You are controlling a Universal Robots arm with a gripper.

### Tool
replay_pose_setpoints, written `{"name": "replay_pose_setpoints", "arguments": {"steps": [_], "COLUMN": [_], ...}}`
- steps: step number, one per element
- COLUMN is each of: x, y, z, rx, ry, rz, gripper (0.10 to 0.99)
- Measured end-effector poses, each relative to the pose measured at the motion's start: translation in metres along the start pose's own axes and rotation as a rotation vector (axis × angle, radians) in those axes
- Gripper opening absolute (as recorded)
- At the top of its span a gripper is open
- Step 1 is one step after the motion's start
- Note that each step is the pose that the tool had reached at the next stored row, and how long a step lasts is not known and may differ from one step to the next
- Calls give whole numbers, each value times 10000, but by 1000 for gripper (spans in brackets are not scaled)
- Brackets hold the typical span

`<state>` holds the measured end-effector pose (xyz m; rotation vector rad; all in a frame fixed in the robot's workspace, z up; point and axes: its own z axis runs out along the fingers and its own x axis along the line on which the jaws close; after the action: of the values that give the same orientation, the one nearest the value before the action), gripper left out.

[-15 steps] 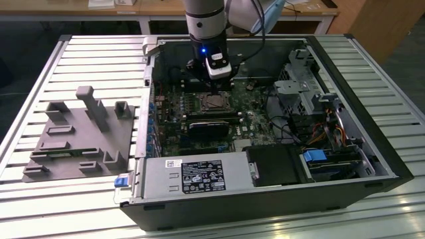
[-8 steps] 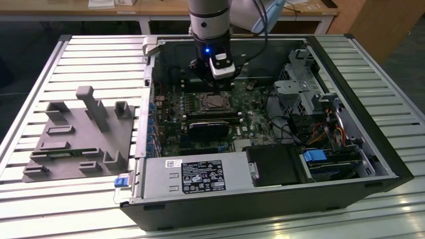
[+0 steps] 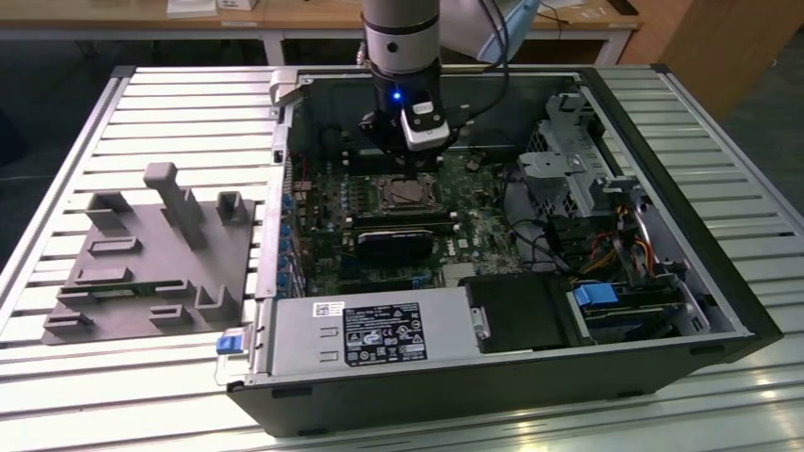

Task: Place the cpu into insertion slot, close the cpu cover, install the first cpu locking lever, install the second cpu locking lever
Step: 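Install the first cpu locking lever, then install the second cpu locking lever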

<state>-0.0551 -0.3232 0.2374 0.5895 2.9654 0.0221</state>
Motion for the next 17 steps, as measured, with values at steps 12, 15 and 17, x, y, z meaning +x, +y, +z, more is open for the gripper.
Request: {"name": "replay_pose_setpoints", "arguments": {"steps": [12,15,17], "x": [-47,-52,-52], "y": [13,15,15], "z": [13,14,14], "rx": [131,131,131], "ry": [316,315,315], "rz": [-2,-2,-2], "gripper": [102,102,102]}}
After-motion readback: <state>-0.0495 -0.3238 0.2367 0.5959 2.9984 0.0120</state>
